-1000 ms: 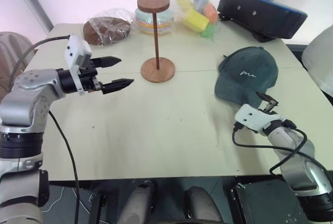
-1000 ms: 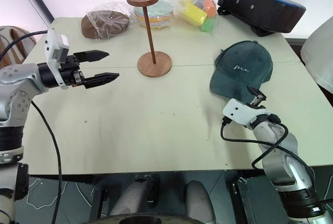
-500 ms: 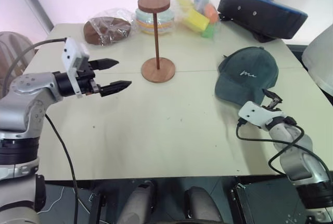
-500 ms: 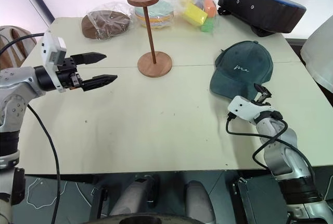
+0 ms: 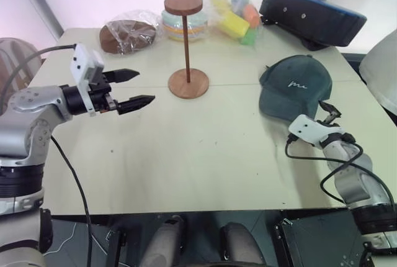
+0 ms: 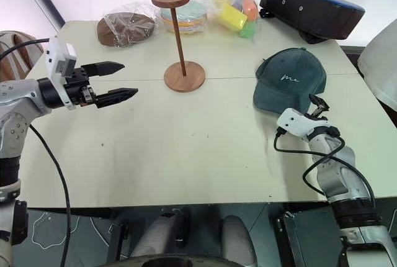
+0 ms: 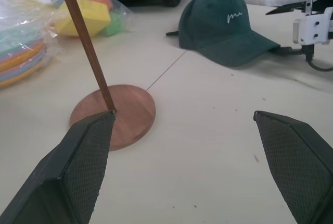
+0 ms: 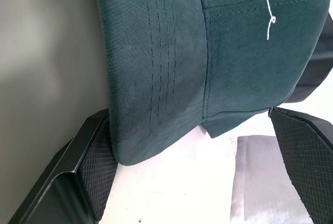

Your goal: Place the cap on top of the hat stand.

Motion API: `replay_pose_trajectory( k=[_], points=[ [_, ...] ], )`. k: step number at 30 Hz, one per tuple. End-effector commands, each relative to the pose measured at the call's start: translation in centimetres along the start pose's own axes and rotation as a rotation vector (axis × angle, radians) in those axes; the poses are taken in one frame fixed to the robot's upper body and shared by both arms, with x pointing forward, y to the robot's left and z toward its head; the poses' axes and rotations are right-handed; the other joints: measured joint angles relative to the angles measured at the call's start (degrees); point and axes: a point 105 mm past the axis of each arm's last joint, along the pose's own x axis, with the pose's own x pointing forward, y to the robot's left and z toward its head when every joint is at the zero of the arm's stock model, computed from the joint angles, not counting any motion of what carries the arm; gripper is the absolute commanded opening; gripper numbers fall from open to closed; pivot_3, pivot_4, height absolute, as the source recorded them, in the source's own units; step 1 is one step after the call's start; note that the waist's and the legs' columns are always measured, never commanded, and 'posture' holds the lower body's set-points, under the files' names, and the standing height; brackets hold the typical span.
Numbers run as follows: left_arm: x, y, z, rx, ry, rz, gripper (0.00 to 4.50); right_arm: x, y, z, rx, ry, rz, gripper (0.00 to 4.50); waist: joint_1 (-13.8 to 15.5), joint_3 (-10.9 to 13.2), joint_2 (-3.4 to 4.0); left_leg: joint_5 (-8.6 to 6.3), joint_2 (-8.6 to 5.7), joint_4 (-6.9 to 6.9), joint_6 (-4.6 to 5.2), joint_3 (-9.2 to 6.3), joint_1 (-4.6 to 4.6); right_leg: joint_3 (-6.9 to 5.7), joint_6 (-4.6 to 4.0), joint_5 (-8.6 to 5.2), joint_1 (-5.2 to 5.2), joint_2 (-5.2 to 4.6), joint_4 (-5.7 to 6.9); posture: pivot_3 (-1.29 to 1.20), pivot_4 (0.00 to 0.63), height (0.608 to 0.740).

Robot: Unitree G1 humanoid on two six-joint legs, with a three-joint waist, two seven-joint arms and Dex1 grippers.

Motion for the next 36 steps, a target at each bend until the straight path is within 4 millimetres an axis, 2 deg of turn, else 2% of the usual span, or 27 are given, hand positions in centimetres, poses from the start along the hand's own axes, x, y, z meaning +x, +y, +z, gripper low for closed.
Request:
replay_pose_trajectory(
  k=[1, 3, 5, 9, 10, 16, 22, 36],
  points=[
    [-0.6, 0.0, 1.3, 0.052, -0.026, 0.013, 4.5, 0.0, 0.1, 0.4, 0.012, -0.009, 0.0, 4.21, 0.0, 0.0, 0.0, 0.0, 0.0, 0.0, 0.01, 0.0, 0.0, 0.0, 0.0, 0.0, 0.0, 0.0, 0.0, 0.0, 0.15, 0.74],
    [-0.6, 0.0, 1.3, 0.051, -0.025, 0.014, 4.5, 0.0, 0.3, 0.5, 0.015, -0.013, 0.001, 3.61, 0.0, 0.0, 0.0, 0.0, 0.0, 0.0, 0.01, 0.0, 0.0, 0.0, 0.0, 0.0, -0.01, 0.0, 0.0, 0.0, 0.15, 0.74],
    [-0.6, 0.0, 1.3, 0.051, -0.024, 0.014, 4.5, 0.0, 0.4, 0.7, 0.012, -0.018, 0.001, 2.74, -0.1, 0.0, 0.0, 0.0, 0.0, -0.01, 0.0, 0.0, 0.0, 0.01, 0.0, 0.0, -0.02, 0.01, 0.0, 0.0, 0.15, 0.74],
    [-0.6, 0.1, 1.4, 0.053, -0.023, 0.015, 4.5, 0.1, 0.5, 0.7, 0.012, -0.02, 0.0, 0.57, -0.1, 0.0, 0.01, 0.01, 0.0, -0.01, -0.01, 0.01, 0.0, 0.03, 0.0, 0.0, -0.03, 0.01, 0.0, 0.0, 0.15, 0.74],
    [-0.7, 0.1, 1.4, 0.054, -0.024, 0.015, 4.5, 0.1, 0.4, 0.7, 0.014, -0.021, -0.002, 0.15, -0.2, 0.0, 0.01, 0.01, 0.01, -0.01, -0.02, 0.01, 0.0, 0.03, 0.0, 0.0, -0.03, 0.01, 0.0, 0.0, 0.15, 0.74],
    [-0.7, 0.1, 1.5, 0.057, -0.024, 0.017, 4.5, 0.2, 0.1, 0.9, 0.015, -0.034, -0.026, 0.06, -0.3, 0.0, 0.01, 0.0, 0.02, -0.02, 0.0, 0.01, 0.03, 0.04, -0.01, 0.0, -0.01, 0.04, 0.0, 0.0, 0.15, 0.74],
    [-0.6, 0.2, 1.5, 0.06, -0.025, 0.018, 4.5, 0.0, -1.2, 1.6, 0.011, -0.068, -0.102, 0.06, -0.3, 0.0, 0.01, 0.0, 0.02, -0.02, -0.01, 0.01, 0.03, 0.05, -0.01, 0.0, -0.02, 0.04, 0.0, 0.0, 0.15, 0.74],
    [-0.2, 0.5, 1.6, 0.065, -0.029, 0.011, 4.5, -2.5, -6.9, 6.3, 0.089, -0.256, -0.428, 0.06, -0.1, 0.0, 0.01, 0.01, 0.01, -0.03, -0.02, 0.01, 0.01, 0.05, 0.0, 0.0, -0.03, 0.03, 0.0, 0.0, 0.15, 0.74]
  ],
)
